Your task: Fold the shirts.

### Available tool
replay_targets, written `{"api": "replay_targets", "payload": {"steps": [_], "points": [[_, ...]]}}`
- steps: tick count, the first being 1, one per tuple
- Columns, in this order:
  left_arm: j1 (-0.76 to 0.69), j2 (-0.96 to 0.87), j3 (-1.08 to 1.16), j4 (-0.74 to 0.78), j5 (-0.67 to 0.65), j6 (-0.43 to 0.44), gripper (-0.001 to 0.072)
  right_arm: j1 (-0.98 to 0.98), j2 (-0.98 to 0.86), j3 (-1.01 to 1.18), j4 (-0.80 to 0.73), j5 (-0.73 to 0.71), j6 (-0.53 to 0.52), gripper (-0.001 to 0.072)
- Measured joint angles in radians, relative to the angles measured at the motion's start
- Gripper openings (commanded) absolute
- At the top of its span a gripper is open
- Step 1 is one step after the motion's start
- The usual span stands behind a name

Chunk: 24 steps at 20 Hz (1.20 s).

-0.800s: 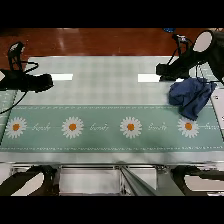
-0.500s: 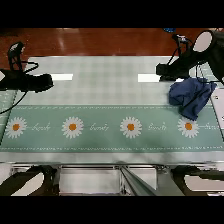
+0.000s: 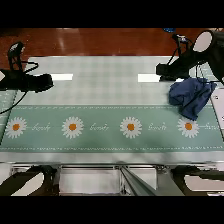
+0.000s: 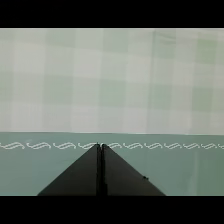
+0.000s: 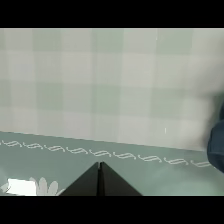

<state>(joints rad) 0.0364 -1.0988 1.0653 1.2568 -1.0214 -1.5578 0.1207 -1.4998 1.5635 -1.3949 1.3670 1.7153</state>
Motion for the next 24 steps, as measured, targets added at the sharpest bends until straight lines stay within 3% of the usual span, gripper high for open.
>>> {"api": "replay_targets", "payload": {"steps": [4,5,6,7,8,11,14,17,22,23,24], "points": [[0.000,0.000,0.000,0.000,0.002,0.000,0.0018,0.000,0.000,0.000,-0.025,-0.043,0.000,0.0026],[0.000,-0.003,0.000,0.000,0.018,0.000,0.0028,0.000,0.000,0.000,-0.055,-0.066,-0.003,0.0081],[0.000,-0.006,0.000,0.000,0.042,0.000,0.0168,0.000,0.000,0.000,-0.098,-0.092,-0.009,0.0292],[0.000,-0.012,0.000,0.000,0.064,0.000,0.0461,-0.001,-0.001,0.000,-0.164,-0.121,-0.010,0.0409],[0.000,-0.021,-0.001,0.000,0.092,0.000,0.0509,-0.004,-0.002,0.000,-0.248,-0.150,-0.003,0.0412],[-0.001,-0.063,-0.001,0.000,0.181,-0.002,0.0509,-0.046,-0.009,0.000,-0.483,-0.211,0.063,0.0410],[-0.003,-0.108,-0.001,0.000,0.225,-0.001,0.0509,-0.169,-0.016,-0.008,-0.588,-0.244,0.182,0.0402],[-0.011,-0.150,-0.001,0.000,0.251,0.000,0.0509,-0.313,-0.038,-0.048,-0.515,-0.271,0.231,0.0403],[-0.045,-0.203,-0.001,0.000,0.302,0.001,0.0509,-0.427,-0.138,-0.111,-0.281,-0.294,0.138,0.0402],[-0.051,-0.206,-0.001,0.000,0.309,0.001,0.0509,-0.431,-0.162,-0.116,-0.253,-0.291,0.124,0.0388],[-0.055,-0.209,0.002,0.000,0.307,0.001,0.0509,-0.431,-0.183,-0.120,-0.229,-0.285,0.113,0.0310]]}}
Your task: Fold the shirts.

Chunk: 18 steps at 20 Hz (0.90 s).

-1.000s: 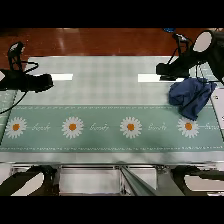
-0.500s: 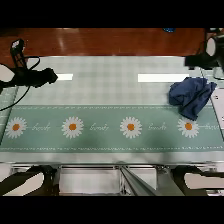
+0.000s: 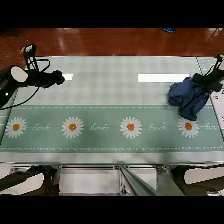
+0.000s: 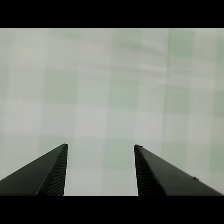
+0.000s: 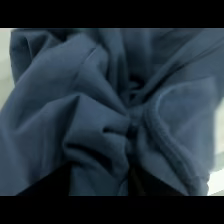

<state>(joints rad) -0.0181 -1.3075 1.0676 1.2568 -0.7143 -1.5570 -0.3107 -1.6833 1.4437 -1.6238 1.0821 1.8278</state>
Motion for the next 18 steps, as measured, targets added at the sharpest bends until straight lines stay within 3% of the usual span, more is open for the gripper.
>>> {"api": "replay_targets", "payload": {"steps": [2,3,7,10,18], "points": [[0.008,0.000,0.027,0.003,-0.045,0.000,0.0509,0.004,-0.029,-0.005,0.030,0.021,-0.022,0.0053],[0.023,0.006,0.047,0.007,-0.086,0.001,0.0509,0.007,-0.037,-0.005,0.048,0.033,-0.040,0.0024],[0.100,0.109,0.126,0.016,-0.265,0.031,0.0509,0.016,-0.009,0.008,0.156,0.116,-0.165,0.0024],[0.129,0.276,0.094,0.013,-0.335,0.042,0.0509,0.026,0.106,0.077,0.253,0.094,-0.247,0.0024],[0.086,0.768,-0.313,-0.124,-0.328,0.051,0.0509,0.033,0.422,0.449,0.608,0.009,-0.417,0.0024]]}}
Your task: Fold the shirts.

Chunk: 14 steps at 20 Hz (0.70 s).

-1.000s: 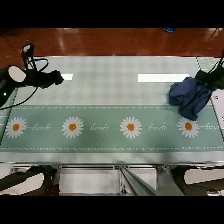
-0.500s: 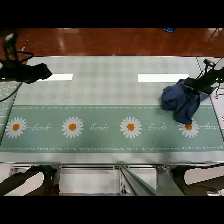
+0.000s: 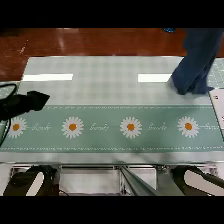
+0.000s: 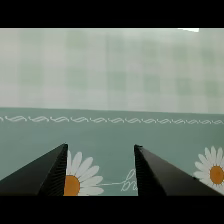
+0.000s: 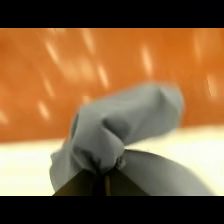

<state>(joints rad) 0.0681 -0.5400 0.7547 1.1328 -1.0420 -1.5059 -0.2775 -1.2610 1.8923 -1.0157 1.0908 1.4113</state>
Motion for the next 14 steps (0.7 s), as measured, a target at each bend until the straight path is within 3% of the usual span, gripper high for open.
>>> {"api": "replay_targets", "payload": {"steps": [8,11,14], "points": [[-0.013,0.089,-0.104,-0.024,0.068,0.002,0.0508,0.001,0.154,0.203,0.304,0.040,-0.119,0.0024],[-0.014,0.093,-0.109,-0.026,0.098,0.002,0.0509,0.050,0.175,0.150,0.402,0.130,-0.137,0.0024],[-0.014,0.095,-0.111,-0.026,0.113,0.002,0.0509,0.250,0.184,-0.010,0.383,0.174,-0.145,0.0024]]}}
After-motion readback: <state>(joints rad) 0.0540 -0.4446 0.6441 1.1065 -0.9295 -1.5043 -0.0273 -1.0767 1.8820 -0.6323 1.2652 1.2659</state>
